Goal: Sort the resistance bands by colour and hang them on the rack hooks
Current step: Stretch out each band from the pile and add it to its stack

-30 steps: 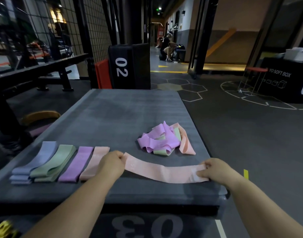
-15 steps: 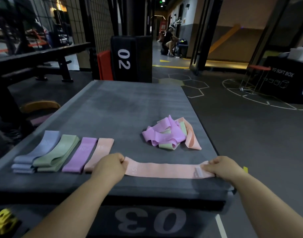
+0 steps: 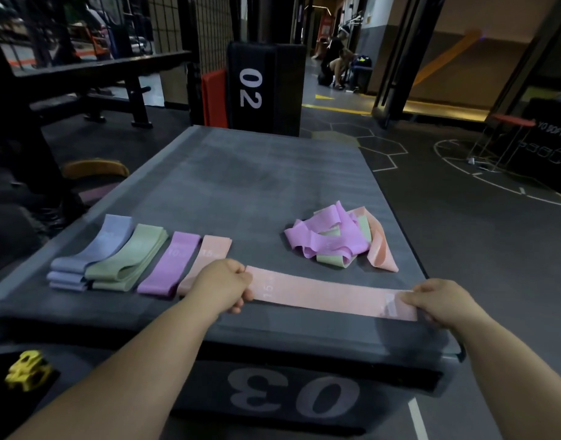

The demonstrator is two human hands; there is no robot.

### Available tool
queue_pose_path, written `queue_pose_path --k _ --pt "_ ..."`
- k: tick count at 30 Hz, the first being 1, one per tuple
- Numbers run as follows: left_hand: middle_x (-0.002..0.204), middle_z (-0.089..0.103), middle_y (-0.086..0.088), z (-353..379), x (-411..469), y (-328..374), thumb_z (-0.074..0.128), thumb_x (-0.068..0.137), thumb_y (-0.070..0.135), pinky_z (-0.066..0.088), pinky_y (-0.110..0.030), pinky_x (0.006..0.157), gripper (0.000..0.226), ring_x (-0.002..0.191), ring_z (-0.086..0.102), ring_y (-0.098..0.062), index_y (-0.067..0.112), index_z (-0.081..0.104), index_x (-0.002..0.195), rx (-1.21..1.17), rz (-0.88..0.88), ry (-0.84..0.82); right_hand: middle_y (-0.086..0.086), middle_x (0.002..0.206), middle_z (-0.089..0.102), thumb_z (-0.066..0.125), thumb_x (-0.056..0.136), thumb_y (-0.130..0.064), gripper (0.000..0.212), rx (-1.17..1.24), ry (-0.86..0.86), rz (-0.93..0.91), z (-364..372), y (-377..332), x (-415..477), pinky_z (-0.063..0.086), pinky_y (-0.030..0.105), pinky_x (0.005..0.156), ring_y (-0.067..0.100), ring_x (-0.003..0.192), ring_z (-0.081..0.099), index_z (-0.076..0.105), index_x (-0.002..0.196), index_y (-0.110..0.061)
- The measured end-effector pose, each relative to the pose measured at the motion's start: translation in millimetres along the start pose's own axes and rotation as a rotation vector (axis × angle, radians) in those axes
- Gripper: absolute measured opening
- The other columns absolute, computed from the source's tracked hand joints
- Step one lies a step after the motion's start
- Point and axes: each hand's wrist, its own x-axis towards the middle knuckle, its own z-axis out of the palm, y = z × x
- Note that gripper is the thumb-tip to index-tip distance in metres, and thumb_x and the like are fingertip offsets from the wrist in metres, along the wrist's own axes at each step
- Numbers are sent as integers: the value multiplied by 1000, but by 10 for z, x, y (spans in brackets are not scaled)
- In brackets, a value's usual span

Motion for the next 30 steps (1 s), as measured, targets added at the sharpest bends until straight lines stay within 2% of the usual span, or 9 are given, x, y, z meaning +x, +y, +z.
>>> queue_pose_path --k 2,5,8,11,14,17,22,26,30 --pt "70 68 -8 -18 -2 2 48 94 8 43 -20 40 18 43 47 -13 11 56 79 -102 -4 5 6 50 52 70 87 -19 15 131 0 21 8 8 13 35 25 48 21 48 46 64 79 -7" --pt "78 71 -8 -30 -3 10 45 93 8 47 -23 47 15 49 52 -15 10 57 84 -179 -1 17 6 66 69 63 92 -18 10 306 -47 44 17 -32 -22 39 21 49 19 57 62 63 94 -8" --pt "81 70 -7 -41 6 9 50 96 24 48 -25 52 18 52 54 -17 11 57 86 -227 0 16 10 83 73 64 91 -21 15 446 -117 69 6 -78 -75 47 26 59 23 75 68 67 94 -7" --pt "81 72 -6 -56 20 -13 56 94 38 50 -27 56 29 54 57 -18 11 60 85 -202 24 41 10 85 71 66 90 -29 21 535 -116 75 18 -91 -109 45 28 62 24 78 67 63 91 -8" --pt "73 68 -5 -36 13 -47 63 90 19 49 -24 52 15 53 58 -15 11 58 79 -131 69 96 10 75 67 71 86 -17 15 465 -87 41 54 -59 -109 40 26 56 23 72 61 63 88 -5" --pt "69 60 -6 -30 3 -64 63 87 5 48 -20 45 16 51 57 -14 14 55 76 -81 98 123 10 65 65 74 81 -6 11 378 -91 48 83 -20 -86 35 25 52 21 62 49 63 84 -5" --pt "71 66 1 -96 1 -119 68 77 19 58 -42 72 25 65 68 -24 29 46 84 145 93 159 14 69 62 70 80 3 23 336 -100 75 93 -32 -83 39 26 53 18 56 48 57 93 -11" --pt "84 61 3 -120 -56 -77 64 81 24 52 -36 79 30 80 64 -24 29 42 100 350 110 193 13 71 58 65 81 3 32 246 -117 61 72 -74 -123 37 25 49 17 58 48 55 102 -20" --pt "98 62 1 -151 -51 -74 60 87 24 47 -32 79 29 91 58 -25 23 41 109 509 133 233 8 70 57 66 80 3 32 150 -138 32 62 -85 -159 34 24 49 16 60 48 58 103 -18"
